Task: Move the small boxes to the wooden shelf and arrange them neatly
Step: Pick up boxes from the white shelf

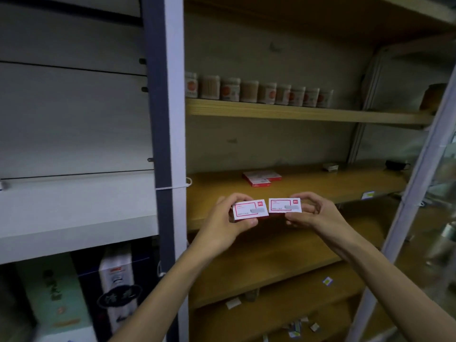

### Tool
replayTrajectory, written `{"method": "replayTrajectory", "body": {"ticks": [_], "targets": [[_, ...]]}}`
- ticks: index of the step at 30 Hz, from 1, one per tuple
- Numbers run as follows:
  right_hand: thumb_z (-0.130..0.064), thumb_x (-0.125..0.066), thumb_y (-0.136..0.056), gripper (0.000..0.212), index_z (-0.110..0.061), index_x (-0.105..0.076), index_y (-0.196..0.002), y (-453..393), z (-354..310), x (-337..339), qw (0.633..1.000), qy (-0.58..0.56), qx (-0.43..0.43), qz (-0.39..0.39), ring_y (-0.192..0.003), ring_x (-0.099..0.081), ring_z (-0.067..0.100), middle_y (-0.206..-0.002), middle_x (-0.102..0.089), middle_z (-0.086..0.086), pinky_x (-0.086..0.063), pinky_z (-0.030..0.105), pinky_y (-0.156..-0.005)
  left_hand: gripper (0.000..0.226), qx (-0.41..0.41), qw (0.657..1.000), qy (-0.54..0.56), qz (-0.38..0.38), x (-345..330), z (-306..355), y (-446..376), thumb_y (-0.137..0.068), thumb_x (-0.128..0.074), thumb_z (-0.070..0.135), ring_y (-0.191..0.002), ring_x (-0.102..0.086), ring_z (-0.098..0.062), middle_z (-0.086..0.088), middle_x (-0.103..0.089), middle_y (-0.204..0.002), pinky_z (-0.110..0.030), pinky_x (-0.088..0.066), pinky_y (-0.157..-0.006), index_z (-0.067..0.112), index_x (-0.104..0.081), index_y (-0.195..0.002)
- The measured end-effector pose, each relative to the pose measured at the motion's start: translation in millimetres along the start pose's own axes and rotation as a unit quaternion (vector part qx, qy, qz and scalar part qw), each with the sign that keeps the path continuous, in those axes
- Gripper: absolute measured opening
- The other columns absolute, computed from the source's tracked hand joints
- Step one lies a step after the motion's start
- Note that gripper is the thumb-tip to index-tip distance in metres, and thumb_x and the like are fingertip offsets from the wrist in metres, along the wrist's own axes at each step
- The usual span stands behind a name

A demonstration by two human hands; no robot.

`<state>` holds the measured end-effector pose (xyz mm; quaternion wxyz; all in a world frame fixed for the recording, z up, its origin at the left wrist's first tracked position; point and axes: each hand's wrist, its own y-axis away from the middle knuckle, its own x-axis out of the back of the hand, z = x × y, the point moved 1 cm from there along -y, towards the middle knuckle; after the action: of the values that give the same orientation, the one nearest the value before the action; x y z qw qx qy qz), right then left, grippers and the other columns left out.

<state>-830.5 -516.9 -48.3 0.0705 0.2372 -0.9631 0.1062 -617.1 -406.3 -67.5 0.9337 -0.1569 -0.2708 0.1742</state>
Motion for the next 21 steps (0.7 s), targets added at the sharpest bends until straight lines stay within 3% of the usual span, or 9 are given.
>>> {"method": "replayTrajectory", "body": {"ticks": [4, 10, 13, 16, 19, 21], "targets": [[0.000, -0.077, -0.080, 0.044, -0.016, -0.061, -0.119, -56.8, 10.8, 39.2, 0.999, 0.048, -0.012, -0.011, -0.090, -0.076, 0.021, -0.101, -0.077, 0.007, -0.061, 0.028, -0.074, 0.038, -0.001, 0.995, -0.093, 0.037, -24.3, -9.5, -51.4, -0.086, -0.074, 0.040, -0.110, -0.029, -0.005, 0.014, -0.038, -0.115, -0.019, -0.032, -0.089, 0.046, -0.058, -0.119], [-0.006, -0.079, -0.080, 0.043, -0.020, -0.062, -0.117, -139.3, 33.6, 87.8, 0.994, 0.110, -0.016, -0.018, -0.087, -0.075, 0.009, -0.100, -0.078, 0.001, -0.056, 0.021, -0.070, 0.042, 0.067, 0.985, -0.149, 0.058, -52.6, -18.4, -116.7, -0.085, -0.072, 0.046, -0.111, -0.033, -0.014, 0.007, -0.039, -0.112, -0.032, -0.038, -0.099, 0.043, -0.058, -0.125], [-0.012, -0.081, -0.079, 0.043, -0.021, -0.063, -0.117, -173.4, 50.5, 99.7, 0.990, 0.133, -0.038, -0.030, -0.090, -0.072, 0.012, -0.101, -0.076, 0.002, -0.053, 0.019, -0.068, 0.042, 0.089, 0.979, -0.168, 0.067, -63.4, -20.2, -135.8, -0.086, -0.072, 0.043, -0.111, -0.035, -0.015, 0.004, -0.038, -0.111, -0.031, -0.037, -0.099, 0.041, -0.059, -0.127], [-0.022, -0.082, -0.079, 0.038, -0.022, -0.065, -0.113, -199.8, 61.7, 101.0, 0.980, 0.188, -0.025, -0.055, -0.096, -0.065, 0.011, -0.103, -0.069, -0.003, -0.051, 0.021, -0.076, 0.043, 0.111, 0.974, -0.193, 0.049, -73.1, -21.2, -147.7, -0.088, -0.071, 0.042, -0.112, -0.035, -0.014, 0.003, -0.038, -0.115, -0.028, -0.036, -0.097, 0.039, -0.058, -0.129], [-0.023, -0.081, -0.081, 0.033, -0.022, -0.067, -0.111, -220.4, 66.8, 97.6, 0.970, 0.229, 0.004, -0.081, -0.087, -0.058, 0.006, -0.094, -0.063, -0.009, -0.044, 0.017, -0.069, 0.044, 0.136, 0.965, -0.217, 0.051, -80.7, -21.7, -155.7, -0.089, -0.070, 0.042, -0.117, -0.037, -0.016, 0.002, -0.039, -0.119, -0.026, -0.033, -0.096, 0.038, -0.056, -0.131], [-0.023, -0.081, -0.082, 0.035, -0.017, -0.068, -0.114, -233.8, 71.3, 93.8, 0.965, 0.242, 0.015, -0.096, -0.089, -0.060, 0.007, -0.094, -0.065, -0.007, -0.048, 0.019, -0.073, 0.044, 0.156, 0.961, -0.222, 0.060, -86.0, -21.0, -159.4, -0.090, -0.069, 0.040, -0.120, -0.036, -0.017, 0.002, -0.039, -0.121, -0.028, -0.033, -0.098, 0.037, -0.056, -0.131]]}}
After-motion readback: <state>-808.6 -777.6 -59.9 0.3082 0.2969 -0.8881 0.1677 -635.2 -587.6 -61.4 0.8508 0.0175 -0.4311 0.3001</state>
